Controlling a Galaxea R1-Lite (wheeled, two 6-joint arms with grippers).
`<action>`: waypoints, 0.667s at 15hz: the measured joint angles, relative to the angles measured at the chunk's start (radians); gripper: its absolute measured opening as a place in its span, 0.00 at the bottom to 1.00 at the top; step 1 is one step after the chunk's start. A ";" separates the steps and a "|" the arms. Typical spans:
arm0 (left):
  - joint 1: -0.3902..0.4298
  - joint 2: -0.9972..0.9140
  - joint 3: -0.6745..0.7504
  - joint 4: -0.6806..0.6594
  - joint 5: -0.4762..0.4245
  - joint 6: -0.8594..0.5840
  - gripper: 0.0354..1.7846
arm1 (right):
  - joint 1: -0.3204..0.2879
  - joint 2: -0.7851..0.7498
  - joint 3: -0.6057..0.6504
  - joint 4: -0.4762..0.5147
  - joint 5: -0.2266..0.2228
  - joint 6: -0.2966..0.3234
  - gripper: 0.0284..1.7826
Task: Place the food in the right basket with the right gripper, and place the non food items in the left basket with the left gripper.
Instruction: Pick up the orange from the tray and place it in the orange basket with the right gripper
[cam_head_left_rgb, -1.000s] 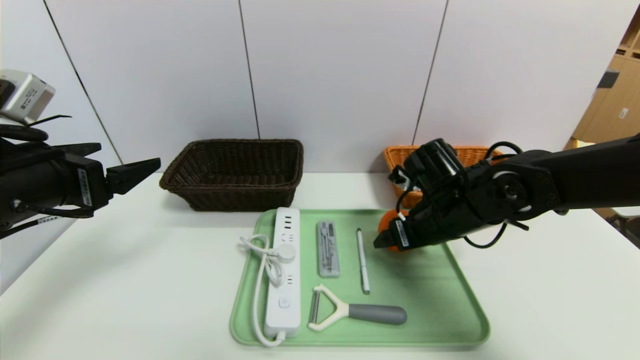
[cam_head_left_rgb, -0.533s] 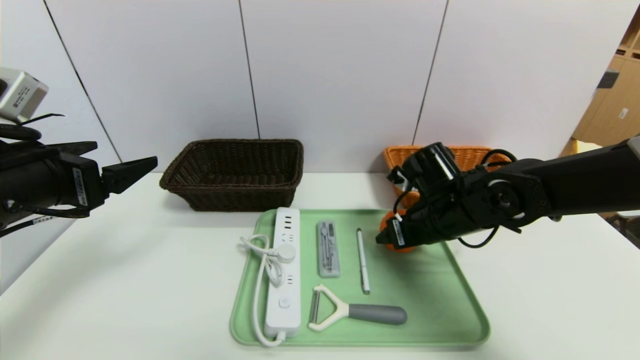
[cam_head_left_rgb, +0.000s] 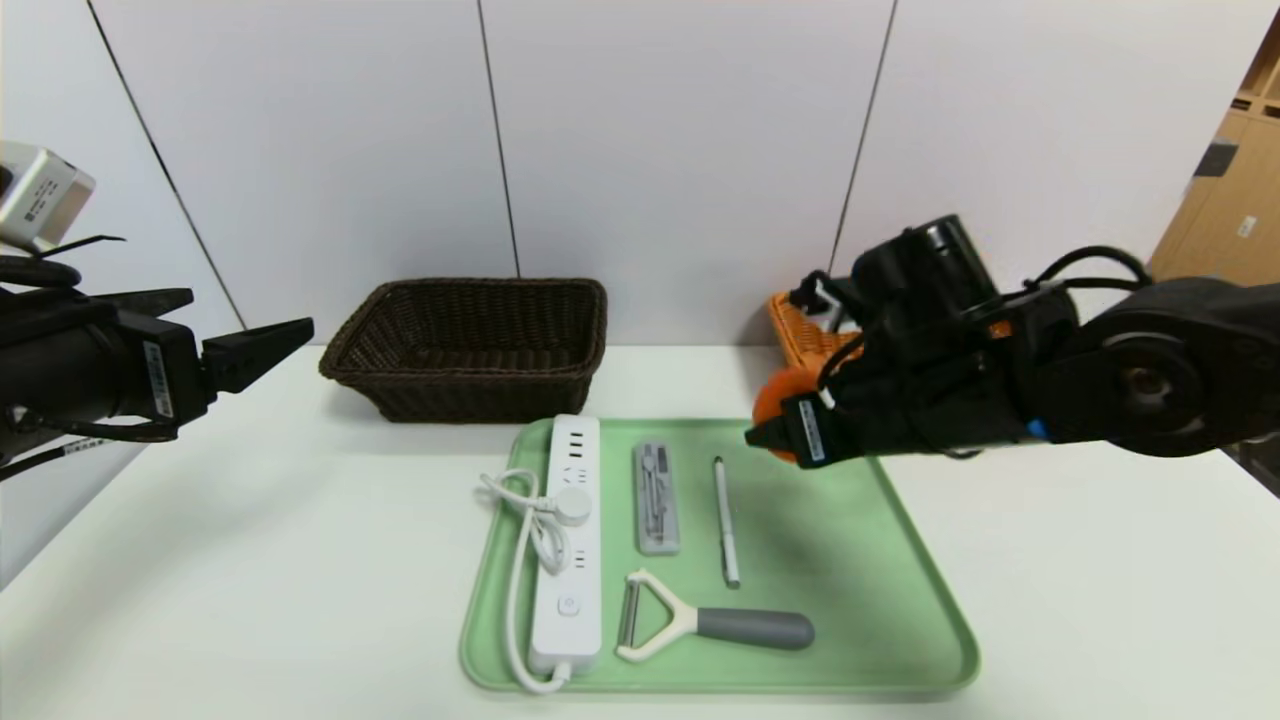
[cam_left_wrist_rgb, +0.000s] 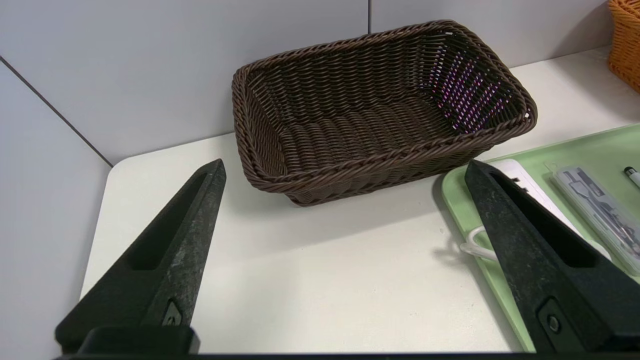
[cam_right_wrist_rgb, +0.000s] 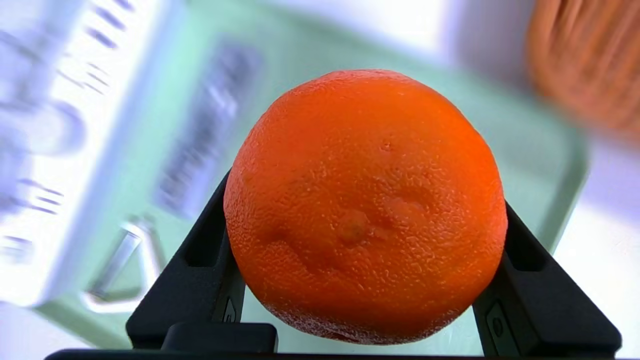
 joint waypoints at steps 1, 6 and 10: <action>0.000 -0.004 0.008 0.000 0.000 0.000 0.94 | -0.003 -0.030 0.001 -0.102 0.002 -0.037 0.65; 0.000 -0.019 0.021 0.000 -0.002 0.000 0.94 | -0.217 -0.037 -0.026 -0.495 -0.001 -0.217 0.65; 0.000 -0.029 0.025 0.000 -0.001 -0.001 0.94 | -0.340 0.065 -0.031 -0.485 -0.002 -0.216 0.65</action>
